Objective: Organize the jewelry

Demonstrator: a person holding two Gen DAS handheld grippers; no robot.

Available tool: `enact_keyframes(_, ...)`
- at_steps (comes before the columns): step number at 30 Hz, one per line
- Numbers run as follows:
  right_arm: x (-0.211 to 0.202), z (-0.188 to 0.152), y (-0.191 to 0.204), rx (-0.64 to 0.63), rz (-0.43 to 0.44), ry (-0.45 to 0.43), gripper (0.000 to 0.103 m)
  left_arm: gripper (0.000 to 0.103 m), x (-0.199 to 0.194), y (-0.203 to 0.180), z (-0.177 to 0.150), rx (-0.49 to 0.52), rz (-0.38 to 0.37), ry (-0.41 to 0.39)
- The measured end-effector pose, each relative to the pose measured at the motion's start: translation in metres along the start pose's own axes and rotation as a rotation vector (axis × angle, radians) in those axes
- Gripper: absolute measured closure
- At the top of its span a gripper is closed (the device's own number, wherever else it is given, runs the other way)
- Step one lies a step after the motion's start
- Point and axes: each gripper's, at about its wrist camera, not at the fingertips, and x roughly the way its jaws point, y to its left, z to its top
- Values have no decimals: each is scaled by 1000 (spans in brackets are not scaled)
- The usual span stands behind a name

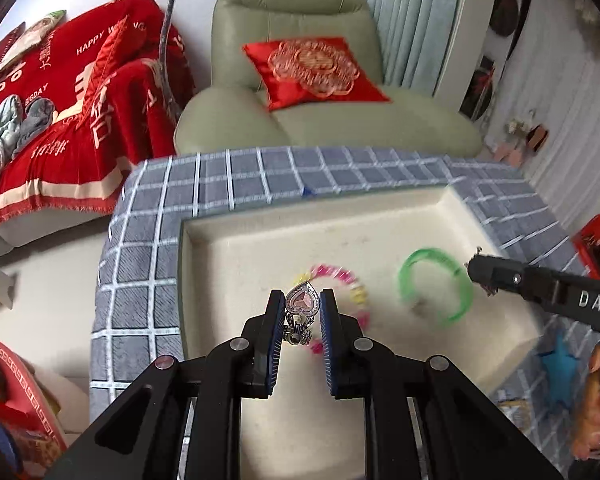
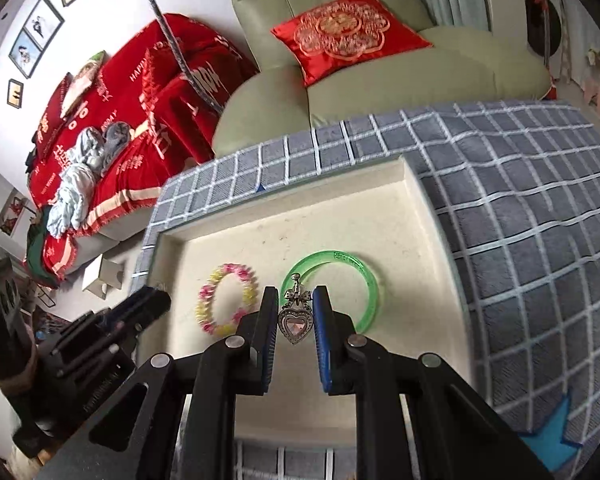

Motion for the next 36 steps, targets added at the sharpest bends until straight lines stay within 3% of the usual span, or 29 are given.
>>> enact_keyframes(9, 47, 0, -11, -10, -65, 48, 84, 69, 25, -9, -9, 43, 57, 22)
enact_keyframes(17, 49, -4, -9, -34, -85, 55, 82, 69, 31, -14, -16, 68, 97, 28)
enact_keyframes(21, 45, -3, -10, -15, -69, 38, 48, 69, 30, -15, -17, 70, 100, 24)
enact_keyframes(25, 35, -2, -10, 8, -29, 23, 44, 69, 27, -16, -17, 69, 101, 26)
enact_keyframes(27, 28, -2, -10, 19, -13, 9, 37, 69, 24, -17, -18, 72, 110, 19)
enact_keyframes(36, -13, -16, -8, 22, -3, -45, 26, 68, 12, -13, -15, 61, 134, -24)
